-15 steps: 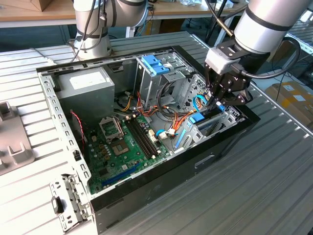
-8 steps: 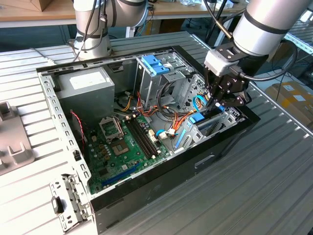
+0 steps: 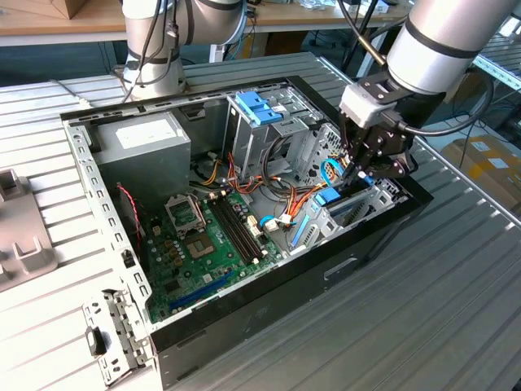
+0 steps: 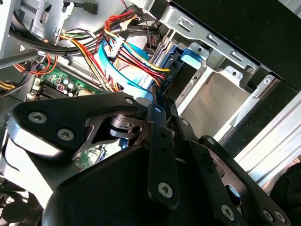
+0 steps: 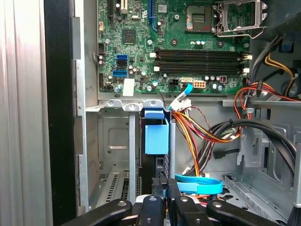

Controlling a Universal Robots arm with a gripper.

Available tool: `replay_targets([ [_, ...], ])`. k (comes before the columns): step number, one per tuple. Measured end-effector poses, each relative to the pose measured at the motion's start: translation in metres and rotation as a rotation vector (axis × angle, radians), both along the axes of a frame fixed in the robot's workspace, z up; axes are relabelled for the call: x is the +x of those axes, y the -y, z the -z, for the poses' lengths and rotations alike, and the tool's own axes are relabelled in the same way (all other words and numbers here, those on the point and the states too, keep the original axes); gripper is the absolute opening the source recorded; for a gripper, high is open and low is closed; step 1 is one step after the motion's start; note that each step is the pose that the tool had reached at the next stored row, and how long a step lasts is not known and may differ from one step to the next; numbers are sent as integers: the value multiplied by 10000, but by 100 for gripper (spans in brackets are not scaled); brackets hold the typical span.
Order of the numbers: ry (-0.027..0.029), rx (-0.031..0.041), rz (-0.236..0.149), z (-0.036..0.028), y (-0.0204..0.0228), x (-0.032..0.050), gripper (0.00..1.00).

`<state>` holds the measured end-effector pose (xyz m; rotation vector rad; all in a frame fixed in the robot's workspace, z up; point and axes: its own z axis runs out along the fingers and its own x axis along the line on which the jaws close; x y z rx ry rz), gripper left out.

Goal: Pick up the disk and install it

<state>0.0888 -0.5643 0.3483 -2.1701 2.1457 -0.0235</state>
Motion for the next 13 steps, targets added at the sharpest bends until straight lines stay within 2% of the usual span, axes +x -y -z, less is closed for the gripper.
replay_targets([
  [3, -1, -1, 0, 4, 0, -45, 16],
  [13, -1, 0, 1, 6, -13, -31, 16],
])
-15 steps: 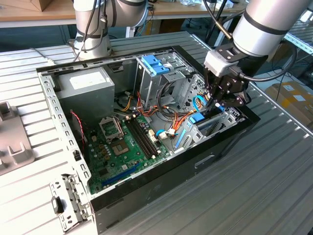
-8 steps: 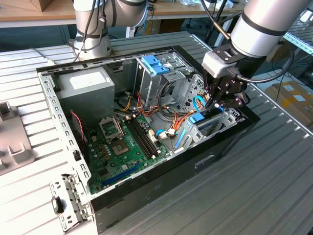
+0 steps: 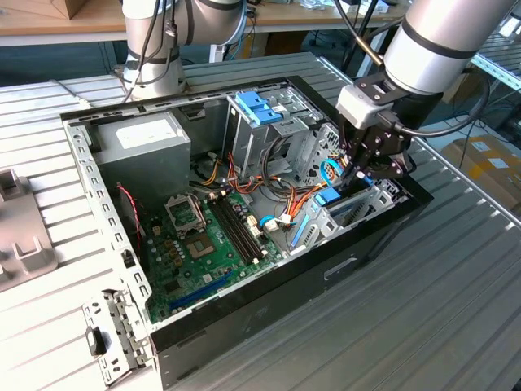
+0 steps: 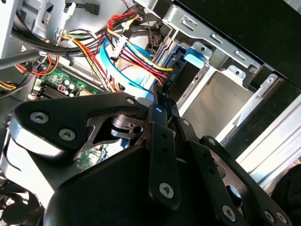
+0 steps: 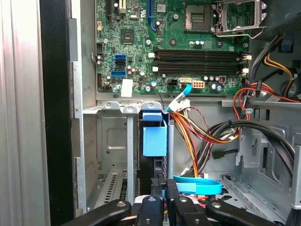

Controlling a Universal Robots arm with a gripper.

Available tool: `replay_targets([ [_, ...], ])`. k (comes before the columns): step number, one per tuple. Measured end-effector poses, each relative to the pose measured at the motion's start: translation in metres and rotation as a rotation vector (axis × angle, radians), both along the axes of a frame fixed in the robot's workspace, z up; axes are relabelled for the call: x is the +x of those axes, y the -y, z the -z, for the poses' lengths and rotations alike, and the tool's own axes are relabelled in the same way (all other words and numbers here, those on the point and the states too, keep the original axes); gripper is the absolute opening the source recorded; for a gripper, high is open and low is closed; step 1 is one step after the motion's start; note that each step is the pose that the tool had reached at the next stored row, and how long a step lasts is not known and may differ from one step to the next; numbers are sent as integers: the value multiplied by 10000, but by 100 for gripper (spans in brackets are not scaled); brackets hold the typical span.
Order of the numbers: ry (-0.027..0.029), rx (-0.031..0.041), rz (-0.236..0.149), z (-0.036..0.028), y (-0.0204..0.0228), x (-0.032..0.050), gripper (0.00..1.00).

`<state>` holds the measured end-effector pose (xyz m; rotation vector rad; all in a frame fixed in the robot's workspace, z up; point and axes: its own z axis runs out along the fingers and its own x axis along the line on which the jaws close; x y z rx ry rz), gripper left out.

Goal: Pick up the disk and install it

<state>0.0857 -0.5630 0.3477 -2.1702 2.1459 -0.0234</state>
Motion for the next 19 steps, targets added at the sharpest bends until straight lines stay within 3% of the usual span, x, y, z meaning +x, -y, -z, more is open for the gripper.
replay_targets([
  [19, 0, 11, -12, 21, 9, -1, 16],
])
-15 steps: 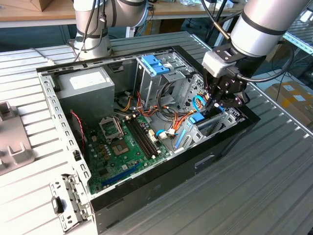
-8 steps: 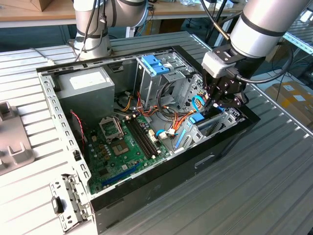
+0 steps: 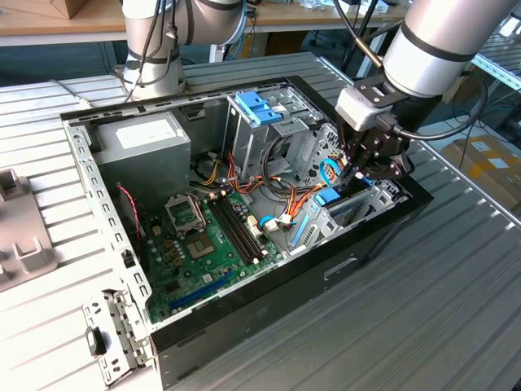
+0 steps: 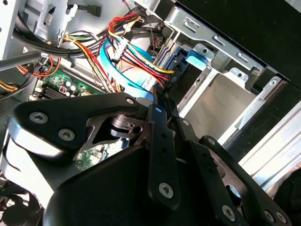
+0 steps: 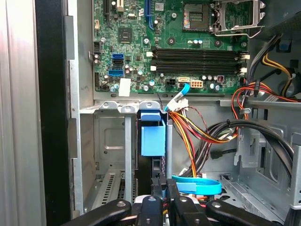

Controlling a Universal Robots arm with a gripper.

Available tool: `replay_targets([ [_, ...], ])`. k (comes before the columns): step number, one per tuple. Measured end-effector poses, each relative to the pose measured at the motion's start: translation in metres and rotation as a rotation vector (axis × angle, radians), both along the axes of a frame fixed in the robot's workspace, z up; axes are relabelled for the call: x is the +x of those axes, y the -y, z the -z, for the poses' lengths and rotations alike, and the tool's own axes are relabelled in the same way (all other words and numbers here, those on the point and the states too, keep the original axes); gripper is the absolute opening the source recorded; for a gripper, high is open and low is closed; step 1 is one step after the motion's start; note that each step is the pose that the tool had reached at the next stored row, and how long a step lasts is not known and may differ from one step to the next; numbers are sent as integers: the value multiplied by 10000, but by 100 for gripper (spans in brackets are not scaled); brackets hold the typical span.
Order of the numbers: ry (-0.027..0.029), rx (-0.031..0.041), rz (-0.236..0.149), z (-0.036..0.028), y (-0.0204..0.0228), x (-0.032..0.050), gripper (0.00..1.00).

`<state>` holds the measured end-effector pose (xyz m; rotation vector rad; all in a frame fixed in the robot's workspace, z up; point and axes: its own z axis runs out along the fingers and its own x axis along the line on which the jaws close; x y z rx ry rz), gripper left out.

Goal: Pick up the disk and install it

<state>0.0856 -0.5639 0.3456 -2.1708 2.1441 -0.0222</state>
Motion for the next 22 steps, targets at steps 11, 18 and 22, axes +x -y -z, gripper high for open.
replay_targets([
  [11, -1, 4, 0, -43, 63, 2, 16],
  [18, -1, 16, 0, -22, 67, -6, 16],
  [22, -1, 17, 0, -10, 68, -23, 16],
])
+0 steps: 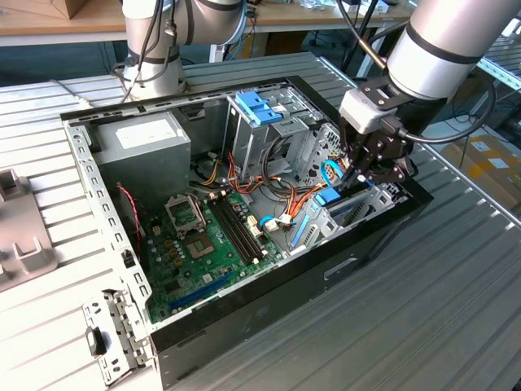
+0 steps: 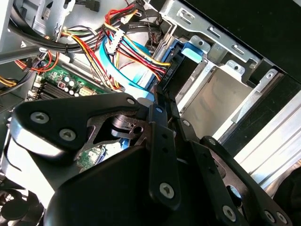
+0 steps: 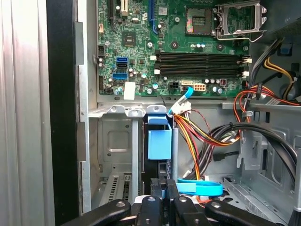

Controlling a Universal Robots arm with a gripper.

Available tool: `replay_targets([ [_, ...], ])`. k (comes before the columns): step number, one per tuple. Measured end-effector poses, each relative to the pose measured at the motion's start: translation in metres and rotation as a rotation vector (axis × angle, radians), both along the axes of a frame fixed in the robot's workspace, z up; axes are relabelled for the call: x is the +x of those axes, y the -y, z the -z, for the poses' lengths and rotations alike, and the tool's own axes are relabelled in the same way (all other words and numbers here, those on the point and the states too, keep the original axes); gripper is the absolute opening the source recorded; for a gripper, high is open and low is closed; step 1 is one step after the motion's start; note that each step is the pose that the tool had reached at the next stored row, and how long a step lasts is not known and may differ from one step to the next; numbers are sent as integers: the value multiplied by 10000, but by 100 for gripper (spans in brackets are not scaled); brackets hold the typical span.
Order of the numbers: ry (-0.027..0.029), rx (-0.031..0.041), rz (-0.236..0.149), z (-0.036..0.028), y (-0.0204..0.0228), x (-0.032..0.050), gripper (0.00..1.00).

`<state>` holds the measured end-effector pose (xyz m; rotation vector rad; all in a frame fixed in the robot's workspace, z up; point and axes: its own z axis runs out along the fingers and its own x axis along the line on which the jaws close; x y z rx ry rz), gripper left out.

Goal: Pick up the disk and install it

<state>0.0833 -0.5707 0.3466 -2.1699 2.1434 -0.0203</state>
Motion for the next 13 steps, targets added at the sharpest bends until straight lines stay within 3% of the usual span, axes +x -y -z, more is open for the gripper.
replay_targets([
  [6, 0, 1, -1, 6, 6, -17, 16],
  [13, 0, 1, 0, -22, 6, 22, 16],
])
